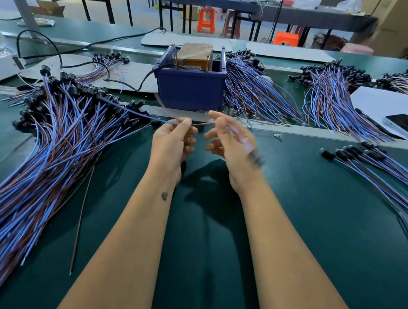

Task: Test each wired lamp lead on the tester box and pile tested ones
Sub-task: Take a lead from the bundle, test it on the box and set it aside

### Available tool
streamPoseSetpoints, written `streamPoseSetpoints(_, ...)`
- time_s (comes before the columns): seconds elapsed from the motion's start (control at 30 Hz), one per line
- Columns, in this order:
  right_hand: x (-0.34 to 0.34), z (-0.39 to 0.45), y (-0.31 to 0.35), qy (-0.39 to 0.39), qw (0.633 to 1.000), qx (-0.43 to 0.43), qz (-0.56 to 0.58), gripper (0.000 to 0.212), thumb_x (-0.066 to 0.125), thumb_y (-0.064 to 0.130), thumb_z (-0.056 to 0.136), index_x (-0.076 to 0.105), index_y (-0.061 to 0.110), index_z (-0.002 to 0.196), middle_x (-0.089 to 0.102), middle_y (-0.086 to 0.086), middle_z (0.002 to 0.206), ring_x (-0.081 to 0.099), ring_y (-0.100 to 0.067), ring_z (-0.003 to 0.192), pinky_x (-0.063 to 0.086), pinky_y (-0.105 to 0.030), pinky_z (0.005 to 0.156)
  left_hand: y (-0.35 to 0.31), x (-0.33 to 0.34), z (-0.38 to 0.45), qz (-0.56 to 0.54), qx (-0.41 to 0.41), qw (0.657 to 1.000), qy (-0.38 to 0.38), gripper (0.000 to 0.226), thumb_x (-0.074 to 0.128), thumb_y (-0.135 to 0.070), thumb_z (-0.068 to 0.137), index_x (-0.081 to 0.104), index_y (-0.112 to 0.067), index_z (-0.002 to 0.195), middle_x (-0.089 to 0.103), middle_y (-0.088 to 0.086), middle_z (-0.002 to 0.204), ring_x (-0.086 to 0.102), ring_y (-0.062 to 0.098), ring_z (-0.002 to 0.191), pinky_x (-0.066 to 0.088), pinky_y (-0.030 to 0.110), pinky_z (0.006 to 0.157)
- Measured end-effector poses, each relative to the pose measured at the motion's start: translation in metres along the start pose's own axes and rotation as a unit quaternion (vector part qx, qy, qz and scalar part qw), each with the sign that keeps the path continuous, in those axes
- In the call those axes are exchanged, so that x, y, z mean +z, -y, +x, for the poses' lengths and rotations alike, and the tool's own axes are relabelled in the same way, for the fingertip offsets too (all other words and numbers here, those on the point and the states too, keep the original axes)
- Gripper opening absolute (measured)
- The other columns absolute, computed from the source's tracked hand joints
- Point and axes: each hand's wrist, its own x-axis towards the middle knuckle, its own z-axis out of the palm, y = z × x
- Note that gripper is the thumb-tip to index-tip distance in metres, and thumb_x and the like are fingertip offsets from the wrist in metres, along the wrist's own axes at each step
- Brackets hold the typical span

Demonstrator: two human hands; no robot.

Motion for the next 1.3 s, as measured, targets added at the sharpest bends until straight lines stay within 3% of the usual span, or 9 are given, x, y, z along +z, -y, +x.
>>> streamPoseSetpoints(0.2, -0.021, 0.011, -0.003, -0.158, 0.985, 0.041, 0.064, 0.032, 0.04, 0.027, 0.106, 0.06, 0.016, 0.084, 0.064, 0.003, 0.071, 0.057, -0.008, 0.051, 0.044, -0.02, 0.054, 0.001, 0.0, -0.008, 0.153, 0.079, 0.981, 0.088, 0.015, 0.061, -0.011, 0.095, 0.06, -0.02, 0.083, 0.069, -0.008, 0.064, 0.062, 0.003, 0.058, 0.046, 0.014, 0.054)
streamPoseSetpoints(0.4, -0.045, 0.014, -0.007, -0.259, 0.966, 0.003, -0.024, 0.038, 0.036, 0.023, 0.107, 0.052, 0.015, 0.074, 0.052, 0.002, 0.053, 0.045, -0.004, 0.044, 0.037, -0.019, 0.049, 0.029, 0.022, -0.033, 0.394, 0.223, 0.863, 0.225, 0.012, 0.066, -0.008, 0.084, 0.064, -0.014, 0.074, 0.068, -0.001, 0.068, 0.064, 0.022, 0.068, 0.053, 0.035, 0.067)
streamPoseSetpoints(0.6, -0.063, 0.009, -0.001, -0.214, 0.973, 0.039, -0.079, 0.036, 0.04, 0.025, 0.105, 0.055, 0.014, 0.074, 0.036, 0.009, 0.041, 0.03, -0.005, 0.038, 0.025, -0.021, 0.041, 0.043, 0.05, -0.055, 0.517, 0.325, 0.737, 0.288, 0.003, 0.064, -0.014, 0.081, 0.062, -0.012, 0.083, 0.066, 0.008, 0.072, 0.06, 0.037, 0.071, 0.051, 0.044, 0.063)
streamPoseSetpoints(0.67, -0.084, 0.007, 0.008, -0.187, 0.966, 0.057, -0.168, 0.036, 0.042, 0.024, 0.104, 0.056, 0.016, 0.073, 0.036, 0.008, 0.043, 0.032, -0.006, 0.04, 0.026, -0.023, 0.045, 0.044, 0.058, -0.065, 0.515, 0.341, 0.723, 0.31, 0.007, 0.061, -0.013, 0.08, 0.065, -0.011, 0.085, 0.067, 0.009, 0.074, 0.06, 0.037, 0.071, 0.051, 0.045, 0.063)
streamPoseSetpoints(0.77, -0.123, 0.001, 0.025, -0.148, 0.92, 0.077, -0.354, 0.034, 0.044, 0.027, 0.103, 0.06, 0.018, 0.074, 0.044, 0.004, 0.055, 0.041, -0.014, 0.054, 0.029, -0.03, 0.058, 0.047, 0.077, -0.086, 0.482, 0.336, 0.719, 0.372, 0.019, 0.056, -0.01, 0.078, 0.07, -0.012, 0.091, 0.07, 0.007, 0.084, 0.062, 0.033, 0.079, 0.051, 0.044, 0.069)
streamPoseSetpoints(0.9, -0.176, -0.016, 0.051, -0.084, 0.83, 0.099, -0.543, 0.035, 0.041, 0.031, 0.102, 0.065, 0.015, 0.083, 0.059, 0.0, 0.081, 0.053, -0.023, 0.083, 0.037, -0.034, 0.07, 0.062, 0.112, -0.115, 0.488, 0.322, 0.667, 0.462, 0.039, 0.059, -0.003, 0.083, 0.069, -0.016, 0.119, 0.069, 0.007, 0.113, 0.059, 0.03, 0.106, 0.049, 0.04, 0.084)
streamPoseSetpoints(1.03, -0.22, -0.033, 0.075, -0.075, 0.742, 0.121, -0.656, 0.032, 0.042, 0.04, 0.101, 0.061, 0.02, 0.085, 0.059, 0.0, 0.087, 0.055, -0.025, 0.087, 0.038, -0.036, 0.065, 0.083, 0.136, -0.135, 0.515, 0.317, 0.618, 0.502, 0.048, 0.055, -0.011, 0.09, 0.056, -0.028, 0.135, 0.065, 0.004, 0.116, 0.051, 0.023, 0.111, 0.044, 0.034, 0.085)
streamPoseSetpoints(1.13, -0.244, -0.042, 0.084, -0.115, 0.69, 0.145, -0.7, 0.023, 0.053, 0.043, 0.097, 0.065, 0.024, 0.103, 0.064, -0.003, 0.104, 0.057, -0.027, 0.098, 0.041, -0.034, 0.069, 0.091, 0.143, -0.14, 0.509, 0.319, 0.623, 0.501, 0.04, 0.055, -0.014, 0.091, 0.063, -0.028, 0.128, 0.067, 0.003, 0.112, 0.055, 0.022, 0.111, 0.044, 0.033, 0.086)
streamPoseSetpoints(1.3, -0.243, -0.044, 0.075, -0.15, 0.6, 0.157, -0.77, 0.044, 0.059, 0.041, 0.093, 0.054, 0.02, 0.131, 0.053, -0.015, 0.126, 0.048, -0.035, 0.117, 0.042, -0.04, 0.093, 0.091, 0.134, -0.13, 0.465, 0.301, 0.667, 0.499, 0.025, 0.055, -0.004, 0.088, 0.072, -0.014, 0.104, 0.071, 0.001, 0.1, 0.058, 0.022, 0.098, 0.046, 0.034, 0.086)
